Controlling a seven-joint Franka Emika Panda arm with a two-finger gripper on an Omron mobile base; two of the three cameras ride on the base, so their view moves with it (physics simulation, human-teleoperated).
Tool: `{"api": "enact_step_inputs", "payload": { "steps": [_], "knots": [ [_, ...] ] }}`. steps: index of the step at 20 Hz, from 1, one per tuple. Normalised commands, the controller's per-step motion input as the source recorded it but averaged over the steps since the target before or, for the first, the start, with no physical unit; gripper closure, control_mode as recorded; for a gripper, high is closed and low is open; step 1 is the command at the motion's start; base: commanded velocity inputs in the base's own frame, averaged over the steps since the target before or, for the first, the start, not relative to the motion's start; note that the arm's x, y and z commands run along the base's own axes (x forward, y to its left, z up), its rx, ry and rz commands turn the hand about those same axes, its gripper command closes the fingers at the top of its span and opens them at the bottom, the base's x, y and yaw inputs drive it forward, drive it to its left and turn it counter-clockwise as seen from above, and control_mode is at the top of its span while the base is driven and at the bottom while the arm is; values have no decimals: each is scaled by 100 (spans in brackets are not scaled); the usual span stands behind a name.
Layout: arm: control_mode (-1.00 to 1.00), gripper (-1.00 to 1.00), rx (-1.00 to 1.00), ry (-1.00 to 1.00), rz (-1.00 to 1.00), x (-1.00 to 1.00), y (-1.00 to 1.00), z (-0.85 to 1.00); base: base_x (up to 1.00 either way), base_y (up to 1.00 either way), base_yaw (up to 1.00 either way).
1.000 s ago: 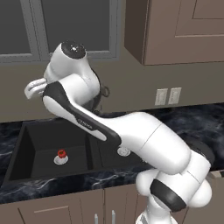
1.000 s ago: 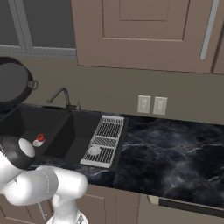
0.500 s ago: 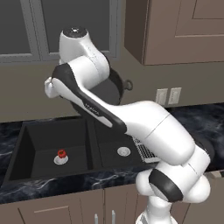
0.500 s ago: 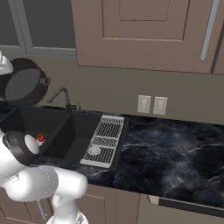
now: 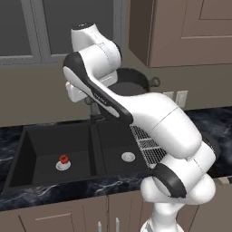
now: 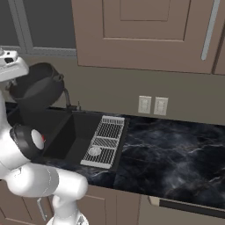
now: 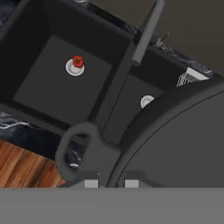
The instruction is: Dump the bell pepper from the pot into the sink. Then turn on the water and wash the bell pepper. Then turn off the water and put the bell pepper back in the pot.
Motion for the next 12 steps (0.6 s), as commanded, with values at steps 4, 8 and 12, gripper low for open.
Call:
{"api": "enact_step_inputs", "payload": {
  "steps": [4,8,12],
  "knots": [
    [-100,100,-18,24,-11,0,-58,-16,0,0,0],
    [-100,100,-17,26,-13,0,-53,-19,0,0,0],
    [-100,100,-15,25,-13,0,-57,-17,0,0,0]
  ]
}}
